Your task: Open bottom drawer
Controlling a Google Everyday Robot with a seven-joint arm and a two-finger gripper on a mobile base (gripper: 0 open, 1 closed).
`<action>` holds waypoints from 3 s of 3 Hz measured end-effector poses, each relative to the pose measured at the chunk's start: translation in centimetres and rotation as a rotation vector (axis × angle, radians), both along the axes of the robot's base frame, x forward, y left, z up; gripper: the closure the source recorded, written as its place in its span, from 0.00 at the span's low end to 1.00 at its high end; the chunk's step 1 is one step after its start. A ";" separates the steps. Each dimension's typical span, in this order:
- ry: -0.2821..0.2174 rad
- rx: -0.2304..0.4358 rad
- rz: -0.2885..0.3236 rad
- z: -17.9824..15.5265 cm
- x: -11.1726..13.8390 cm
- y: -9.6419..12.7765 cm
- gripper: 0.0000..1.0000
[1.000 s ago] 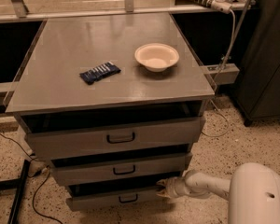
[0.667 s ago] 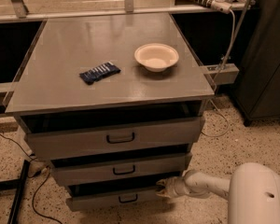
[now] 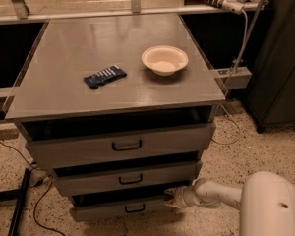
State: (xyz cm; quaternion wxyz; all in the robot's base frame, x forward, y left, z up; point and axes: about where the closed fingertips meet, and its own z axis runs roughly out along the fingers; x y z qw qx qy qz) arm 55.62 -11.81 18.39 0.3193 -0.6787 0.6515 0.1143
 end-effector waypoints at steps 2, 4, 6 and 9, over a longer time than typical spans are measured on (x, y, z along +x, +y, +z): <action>0.052 0.061 -0.022 -0.8 -3.0 -1.4 0.61; 0.060 0.078 -0.028 0.0 -4.2 -1.9 1.00; 0.064 0.084 -0.033 0.1 -5.4 -2.3 0.82; 0.078 0.120 -0.034 -0.5 -6.4 -2.6 0.12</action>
Offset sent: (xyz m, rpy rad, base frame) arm -0.1456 -0.0744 -0.0283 0.2311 0.1352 -0.0843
